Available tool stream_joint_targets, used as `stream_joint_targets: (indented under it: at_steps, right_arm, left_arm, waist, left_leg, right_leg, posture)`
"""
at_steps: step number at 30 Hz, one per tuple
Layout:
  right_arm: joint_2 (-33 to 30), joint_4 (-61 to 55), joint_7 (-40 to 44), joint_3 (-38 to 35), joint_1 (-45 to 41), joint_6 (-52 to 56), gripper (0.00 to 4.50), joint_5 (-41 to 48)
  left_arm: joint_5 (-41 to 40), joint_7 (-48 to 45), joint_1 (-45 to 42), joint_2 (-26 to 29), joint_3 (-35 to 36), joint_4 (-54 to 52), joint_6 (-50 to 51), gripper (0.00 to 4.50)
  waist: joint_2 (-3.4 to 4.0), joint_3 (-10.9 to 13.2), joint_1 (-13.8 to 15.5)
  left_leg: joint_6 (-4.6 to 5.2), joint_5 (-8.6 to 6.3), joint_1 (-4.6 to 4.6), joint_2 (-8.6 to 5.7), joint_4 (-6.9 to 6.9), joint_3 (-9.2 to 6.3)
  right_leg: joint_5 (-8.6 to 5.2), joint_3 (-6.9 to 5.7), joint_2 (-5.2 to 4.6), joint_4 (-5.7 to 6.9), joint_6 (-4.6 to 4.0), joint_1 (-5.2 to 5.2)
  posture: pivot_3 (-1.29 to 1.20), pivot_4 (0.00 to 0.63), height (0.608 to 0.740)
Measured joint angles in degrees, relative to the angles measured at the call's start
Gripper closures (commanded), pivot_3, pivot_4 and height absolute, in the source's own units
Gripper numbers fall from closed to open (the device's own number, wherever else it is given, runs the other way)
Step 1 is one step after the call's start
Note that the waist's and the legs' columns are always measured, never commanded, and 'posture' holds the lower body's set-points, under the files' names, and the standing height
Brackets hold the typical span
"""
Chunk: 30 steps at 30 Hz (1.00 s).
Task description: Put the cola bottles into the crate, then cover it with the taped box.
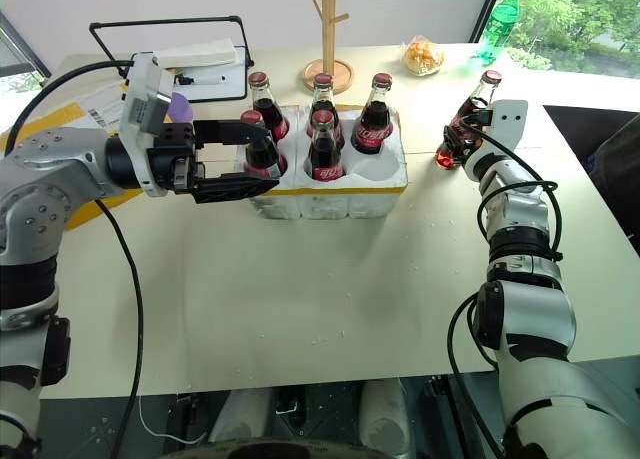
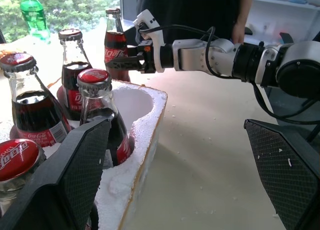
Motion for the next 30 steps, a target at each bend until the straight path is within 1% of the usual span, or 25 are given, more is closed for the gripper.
stream_joint_targets:
  at_steps: [2,4,7,10,12,13,15,18,21,24,30]
  right_arm:
    - [0.0,-0.3,0.5,0.0,0.1,0.0,1.77,0.0]
    - [-0.2,-4.1,1.5,0.0,2.0,0.6,1.77,0.2]
    - [-0.9,-13.6,3.7,-0.3,4.5,4.4,1.77,2.4]
    - [-2.6,-25.2,5.3,-0.9,5.2,10.0,1.77,5.9]
    - [-3.8,-34.1,6.0,-2.3,5.6,17.0,1.77,10.5]
    - [-4.3,-40.1,6.5,-3.4,5.8,22.2,1.77,14.5]
    - [-4.8,-48.0,7.1,-4.4,5.8,29.6,1.77,20.7]
    - [-5.9,-56.2,8.3,-4.0,7.8,36.4,1.77,25.6]
    - [-6.0,-61.0,9.5,-0.4,12.0,39.5,1.77,26.5]
    - [-5.5,-62.6,9.2,3.5,15.2,40.8,1.77,25.6]
    - [-5.4,-65.7,8.9,4.6,16.4,40.1,1.77,24.0]
  left_arm:
    - [0.0,0.0,0.0,0.0,0.0,0.0,0.0,0.00]
    - [0.0,0.0,0.0,0.0,0.0,0.0,0.0,0.00]
    - [0.0,0.0,0.0,0.0,0.1,0.0,0.0,0.00]
    - [0.0,-0.3,0.0,0.0,0.1,0.0,0.0,0.00]
    - [0.0,-0.5,0.0,0.1,0.1,0.0,0.0,0.00]
    - [0.0,-0.6,0.0,0.2,0.1,0.0,0.0,0.00]
    - [0.0,-0.7,0.0,0.2,0.1,0.0,0.1,0.00]
    - [0.0,-1.2,0.0,0.2,0.1,0.0,0.0,0.00]
    - [0.1,-1.6,0.0,0.3,0.0,0.2,0.0,0.00]
    - [0.1,-1.8,0.0,0.1,0.0,0.3,-0.1,0.00]
    - [0.3,-2.0,-0.2,0.1,-0.1,0.6,-0.1,0.00]
  waist:
    - [0.03,0.0,0.0]
    - [0.13,0.1,0.1]
    - [0.42,0.2,0.1]
    - [0.56,0.3,0.1]
    - [0.57,0.3,0.2]
    - [0.56,0.3,0.2]
    - [0.55,0.3,0.3]
    - [0.53,0.3,0.5]
    - [0.49,0.3,0.5]
    - [0.49,0.3,0.5]
    - [0.46,0.3,0.5]
  left_leg:
    - [0.00,0.00,0.00,0.00,0.00,0.00]
    - [0.00,0.00,-0.01,0.00,-0.02,-0.01]
    - [0.00,0.00,-0.02,0.00,-0.03,-0.01]
    - [-0.01,0.00,-0.02,0.01,-0.05,-0.01]
    - [-0.01,0.01,-0.03,0.04,-0.06,-0.05]
    - [-0.01,0.00,-0.03,0.04,-0.06,-0.05]
    - [0.00,0.00,-0.03,0.04,-0.04,-0.05]
    - [0.00,0.00,-0.03,0.01,-0.01,-0.03]
    - [0.02,-0.01,-0.03,-0.01,0.02,-0.02]
    - [0.02,-0.01,-0.06,-0.02,0.02,-0.02]
    - [0.01,-0.01,-0.07,-0.01,0.02,-0.01]
  right_leg:
    - [0.00,0.00,0.00,0.00,0.00,0.00]
    - [0.00,0.00,0.00,0.02,0.00,-0.02]
    - [0.00,0.02,-0.01,0.05,0.01,-0.07]
    - [0.00,0.02,0.01,0.06,0.01,-0.09]
    - [0.00,0.02,0.01,0.06,0.01,-0.10]
    - [0.00,0.02,0.01,0.05,0.01,-0.10]
    - [0.00,0.01,0.01,0.05,0.01,-0.08]
    - [0.00,0.01,0.00,0.04,0.00,-0.05]
    - [0.01,0.01,-0.03,0.02,0.00,-0.04]
    - [0.01,0.01,-0.02,0.04,0.00,-0.09]
    - [0.01,0.01,-0.01,0.03,0.00,-0.11]
  posture:
    - [0.00,0.150,0.740]
    - [0.00,0.150,0.740]
    - [0.00,0.150,0.740]
    - [0.00,0.150,0.740]
    - [0.00,0.150,0.740]
    - [0.00,0.150,0.740]
    - [0.00,0.150,0.740]
    - [0.00,0.150,0.740]
    - [0.00,0.150,0.740]
    - [0.00,0.150,0.740]
    - [0.00,0.150,0.740]
